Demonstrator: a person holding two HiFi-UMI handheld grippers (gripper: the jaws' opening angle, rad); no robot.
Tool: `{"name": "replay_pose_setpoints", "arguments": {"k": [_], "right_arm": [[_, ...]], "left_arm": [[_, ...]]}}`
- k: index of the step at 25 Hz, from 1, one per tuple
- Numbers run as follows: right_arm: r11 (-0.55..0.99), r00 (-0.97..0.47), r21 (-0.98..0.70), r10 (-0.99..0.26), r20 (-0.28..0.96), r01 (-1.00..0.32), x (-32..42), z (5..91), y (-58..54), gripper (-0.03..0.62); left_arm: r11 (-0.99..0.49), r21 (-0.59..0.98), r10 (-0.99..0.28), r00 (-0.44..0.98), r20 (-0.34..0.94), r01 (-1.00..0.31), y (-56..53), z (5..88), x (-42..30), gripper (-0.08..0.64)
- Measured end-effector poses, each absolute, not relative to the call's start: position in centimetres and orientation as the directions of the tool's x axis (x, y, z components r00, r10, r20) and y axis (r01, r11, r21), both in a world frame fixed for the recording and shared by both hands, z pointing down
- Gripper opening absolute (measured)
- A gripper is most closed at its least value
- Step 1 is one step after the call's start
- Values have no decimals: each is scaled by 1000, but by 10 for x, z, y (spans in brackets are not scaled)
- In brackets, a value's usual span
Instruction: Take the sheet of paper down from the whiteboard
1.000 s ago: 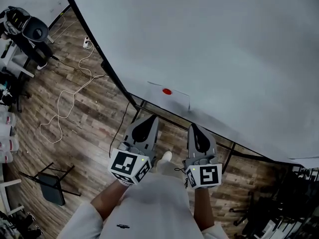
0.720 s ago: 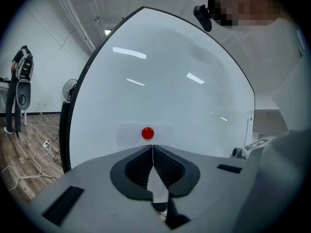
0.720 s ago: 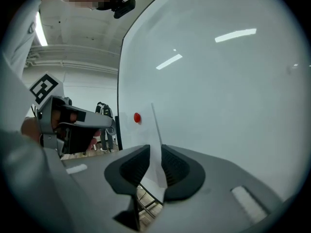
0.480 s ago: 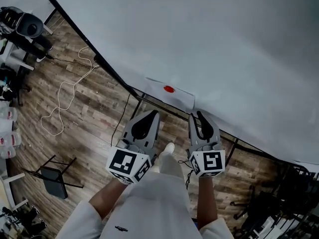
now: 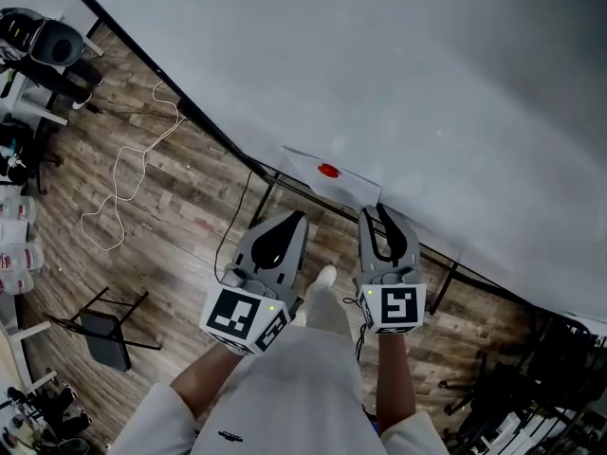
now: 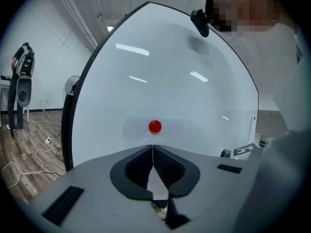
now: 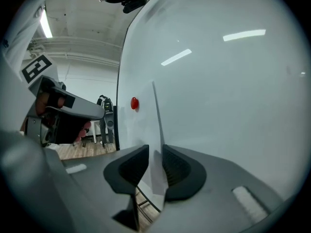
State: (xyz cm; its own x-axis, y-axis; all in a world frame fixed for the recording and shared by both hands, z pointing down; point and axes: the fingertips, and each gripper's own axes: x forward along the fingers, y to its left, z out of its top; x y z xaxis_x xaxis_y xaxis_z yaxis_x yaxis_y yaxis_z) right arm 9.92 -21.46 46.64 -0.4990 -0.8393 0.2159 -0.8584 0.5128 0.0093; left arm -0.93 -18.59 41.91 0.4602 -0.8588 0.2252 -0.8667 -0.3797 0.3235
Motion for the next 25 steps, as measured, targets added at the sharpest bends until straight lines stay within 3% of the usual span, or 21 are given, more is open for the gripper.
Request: {"name": "replay_pose_setpoints", "arguments": {"k": [7, 10, 25], "right_arm": [[527, -513, 9, -831, 216, -850, 94, 466, -213, 95], [517, -504, 4, -838, 210, -856, 98, 462, -210, 18], [486, -476, -6, -852, 216, -874, 103, 456, -205, 11]], "left_arm": [[-380, 322, -860, 459, 222, -867, -183, 416, -12, 8], [-384, 324, -858, 463, 221, -865, -180, 414, -11, 8], [-392, 305, -866, 460, 198, -868, -184, 407, -10, 25]]}}
